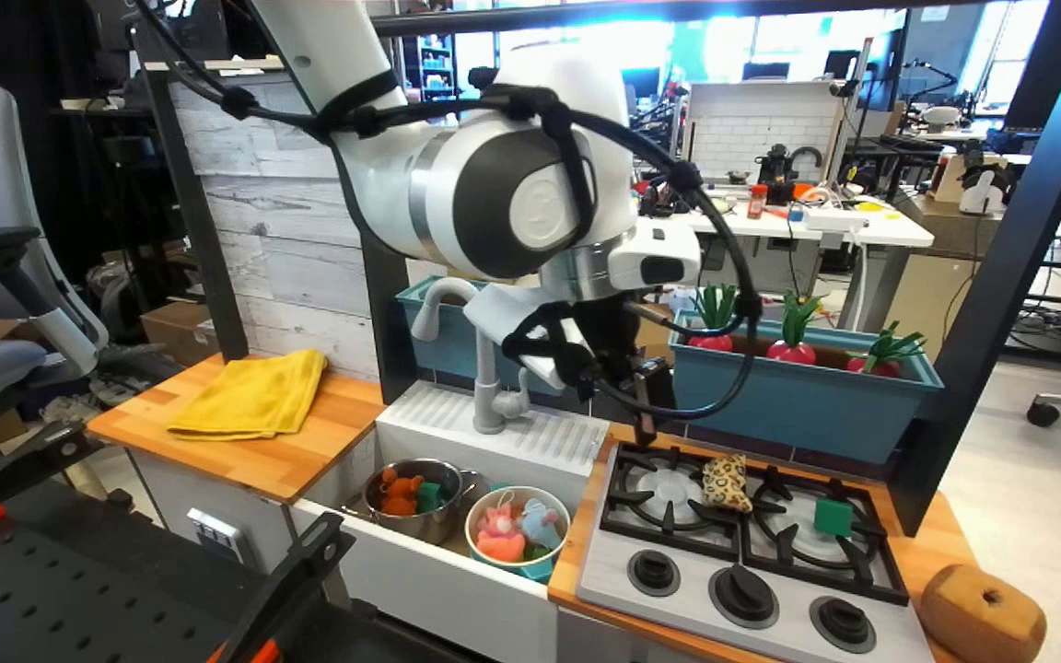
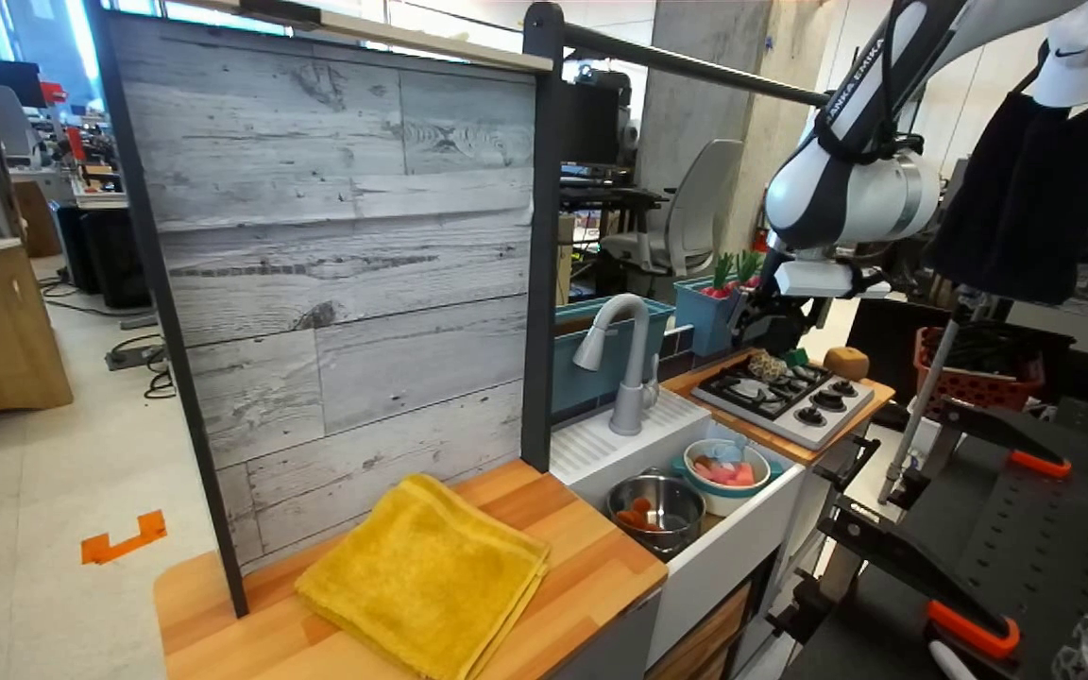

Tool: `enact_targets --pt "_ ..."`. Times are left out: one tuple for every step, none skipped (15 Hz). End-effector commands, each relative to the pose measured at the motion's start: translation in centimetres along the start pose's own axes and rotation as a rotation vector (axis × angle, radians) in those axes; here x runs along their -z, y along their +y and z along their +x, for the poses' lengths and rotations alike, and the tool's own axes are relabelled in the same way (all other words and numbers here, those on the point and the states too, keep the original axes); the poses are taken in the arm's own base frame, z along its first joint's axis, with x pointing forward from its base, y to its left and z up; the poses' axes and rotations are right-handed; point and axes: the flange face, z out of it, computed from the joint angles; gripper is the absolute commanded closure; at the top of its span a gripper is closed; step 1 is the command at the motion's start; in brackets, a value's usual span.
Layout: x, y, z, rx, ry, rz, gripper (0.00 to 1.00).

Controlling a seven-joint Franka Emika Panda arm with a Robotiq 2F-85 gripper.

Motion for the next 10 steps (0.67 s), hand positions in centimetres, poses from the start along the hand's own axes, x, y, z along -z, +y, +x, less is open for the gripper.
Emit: enact_targets --pt "-2.4 1.8 3.4 -0.095 0.082 -0.057 0.0" --pt "-3.2 2.2 4.3 -0.116 0.113 -0.068 0.0" --pt "-4.0 2.7 5.3 -0.144 0.131 -0.083 0.0" --pt "-4.7 3.3 6.3 -0.172 0.168 -0.089 0.0" --pt "-5.1 3.8 7.3 -0.196 0.193 -0.1 0.0" --pt "-5.8 4.8 8.2 -0.225 0.222 -0.115 0.0" --pt "-6.1 5.5 9.0 -0.247 0.242 -0.132 0.0" --pt "-6.6 6.4 9.6 -0.268 0.256 -0.151 0.0" --pt "-6.7 6.9 10.0 -0.285 0.254 -0.168 0.0" --pt "-6.1 6.7 8.6 -0.249 0.216 -0.153 0.0"
